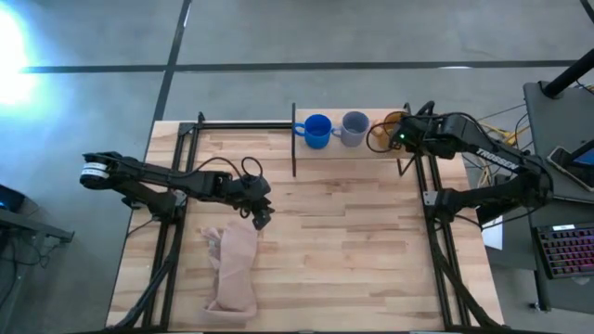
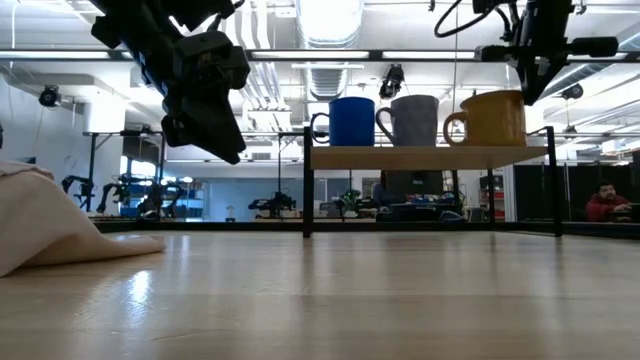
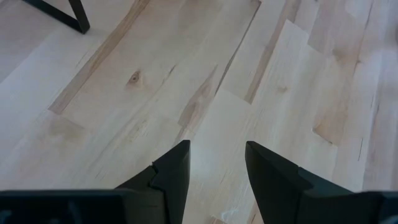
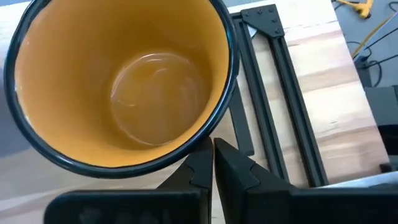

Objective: Stack small to large cups/mugs on shelf
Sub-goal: Put the brown mug on the shelf

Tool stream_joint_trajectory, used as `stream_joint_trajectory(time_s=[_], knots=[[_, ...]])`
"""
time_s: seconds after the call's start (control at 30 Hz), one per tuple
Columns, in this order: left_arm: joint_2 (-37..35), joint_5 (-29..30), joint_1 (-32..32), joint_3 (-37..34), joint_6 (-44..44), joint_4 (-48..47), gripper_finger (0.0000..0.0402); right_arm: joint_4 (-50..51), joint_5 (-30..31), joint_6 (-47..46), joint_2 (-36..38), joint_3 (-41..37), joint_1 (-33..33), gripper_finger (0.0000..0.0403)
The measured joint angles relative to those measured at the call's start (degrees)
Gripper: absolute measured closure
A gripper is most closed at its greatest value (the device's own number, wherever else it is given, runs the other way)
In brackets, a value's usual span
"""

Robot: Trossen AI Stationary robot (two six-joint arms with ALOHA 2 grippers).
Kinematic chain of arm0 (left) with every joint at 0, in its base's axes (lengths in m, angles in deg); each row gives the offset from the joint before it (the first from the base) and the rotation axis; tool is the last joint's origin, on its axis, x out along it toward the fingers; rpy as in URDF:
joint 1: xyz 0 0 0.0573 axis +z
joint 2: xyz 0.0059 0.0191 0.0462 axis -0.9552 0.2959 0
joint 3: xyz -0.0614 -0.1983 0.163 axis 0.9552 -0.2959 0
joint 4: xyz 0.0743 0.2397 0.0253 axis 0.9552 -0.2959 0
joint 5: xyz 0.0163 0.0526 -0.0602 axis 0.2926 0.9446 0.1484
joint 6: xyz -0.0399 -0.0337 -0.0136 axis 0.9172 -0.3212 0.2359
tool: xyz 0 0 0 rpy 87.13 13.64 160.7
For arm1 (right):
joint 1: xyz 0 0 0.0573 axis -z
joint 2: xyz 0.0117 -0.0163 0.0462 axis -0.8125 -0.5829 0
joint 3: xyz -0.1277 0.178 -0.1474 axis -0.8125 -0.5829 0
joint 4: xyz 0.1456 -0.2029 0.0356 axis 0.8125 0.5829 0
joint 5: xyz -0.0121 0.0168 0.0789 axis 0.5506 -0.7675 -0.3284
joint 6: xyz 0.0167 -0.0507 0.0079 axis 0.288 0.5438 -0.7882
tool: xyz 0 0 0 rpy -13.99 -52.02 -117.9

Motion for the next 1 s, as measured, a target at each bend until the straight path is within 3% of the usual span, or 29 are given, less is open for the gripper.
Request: stream_joint_trajectory(time_s=[1.0], knots=[[0.00,-0.01,0.00,-0.04,0.04,-0.02,0.0262,-1.40,1.73,6.18,0.02,0.04,5.85,0.0394]])
